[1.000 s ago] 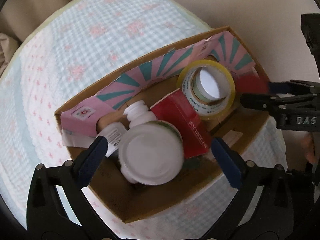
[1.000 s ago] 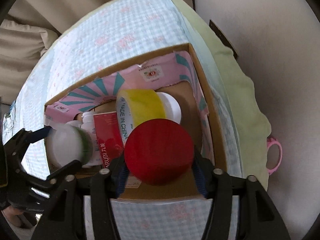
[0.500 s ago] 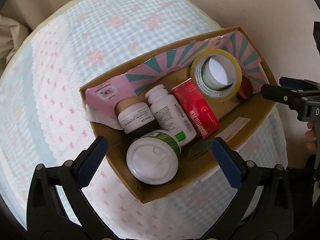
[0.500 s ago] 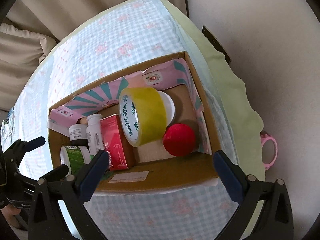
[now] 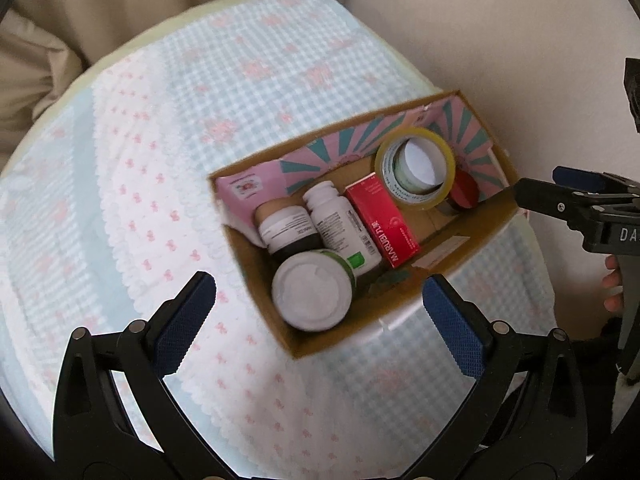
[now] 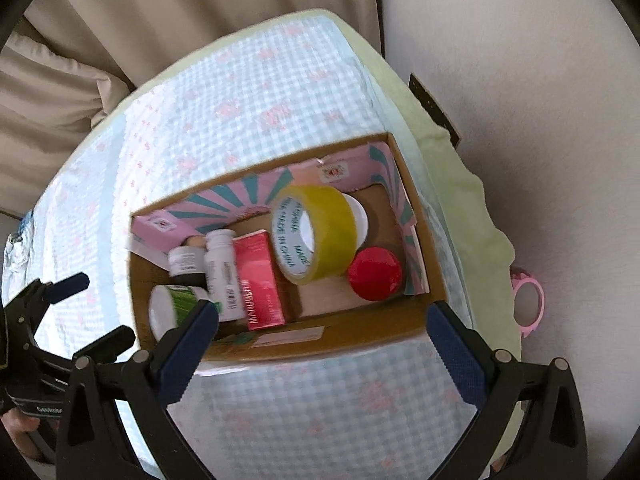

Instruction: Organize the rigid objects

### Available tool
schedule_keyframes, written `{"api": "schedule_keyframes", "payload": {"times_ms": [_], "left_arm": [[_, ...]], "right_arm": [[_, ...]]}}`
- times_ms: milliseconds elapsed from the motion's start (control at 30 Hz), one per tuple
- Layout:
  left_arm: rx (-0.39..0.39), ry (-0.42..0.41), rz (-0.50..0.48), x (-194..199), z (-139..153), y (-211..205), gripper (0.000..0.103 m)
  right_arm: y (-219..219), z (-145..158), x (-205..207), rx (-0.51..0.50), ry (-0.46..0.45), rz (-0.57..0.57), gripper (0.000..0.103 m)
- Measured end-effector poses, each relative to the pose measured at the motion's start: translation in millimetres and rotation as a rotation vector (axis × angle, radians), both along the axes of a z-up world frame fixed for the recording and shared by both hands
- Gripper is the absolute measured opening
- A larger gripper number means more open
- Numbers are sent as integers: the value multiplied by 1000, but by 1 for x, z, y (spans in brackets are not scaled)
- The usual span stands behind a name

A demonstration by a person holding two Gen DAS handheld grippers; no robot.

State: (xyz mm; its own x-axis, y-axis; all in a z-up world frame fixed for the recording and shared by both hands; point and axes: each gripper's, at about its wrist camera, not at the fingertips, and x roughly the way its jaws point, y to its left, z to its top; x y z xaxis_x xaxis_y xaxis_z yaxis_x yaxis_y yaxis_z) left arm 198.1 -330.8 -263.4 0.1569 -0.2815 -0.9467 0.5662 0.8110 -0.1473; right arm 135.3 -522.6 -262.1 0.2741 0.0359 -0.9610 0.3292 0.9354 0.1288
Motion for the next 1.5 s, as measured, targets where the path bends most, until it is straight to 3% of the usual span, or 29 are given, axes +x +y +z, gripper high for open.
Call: {"api": "schedule_keyframes", "payload": {"times_ms": [367, 733, 1100, 1500], "left_arm": [[-59, -116, 199, -29, 103, 116, 103], [-72, -319, 416, -78, 205, 243, 103], [-69, -473, 547, -128, 236, 306, 103], [-93, -500, 545, -134, 241, 312, 103]], "right_arm": [[77, 96, -18, -61, -121, 83, 103], [190, 190, -41, -112, -268, 238, 103], [255, 227, -73, -207, -371, 282, 103], [264, 236, -81, -244, -424, 246, 103]]}}
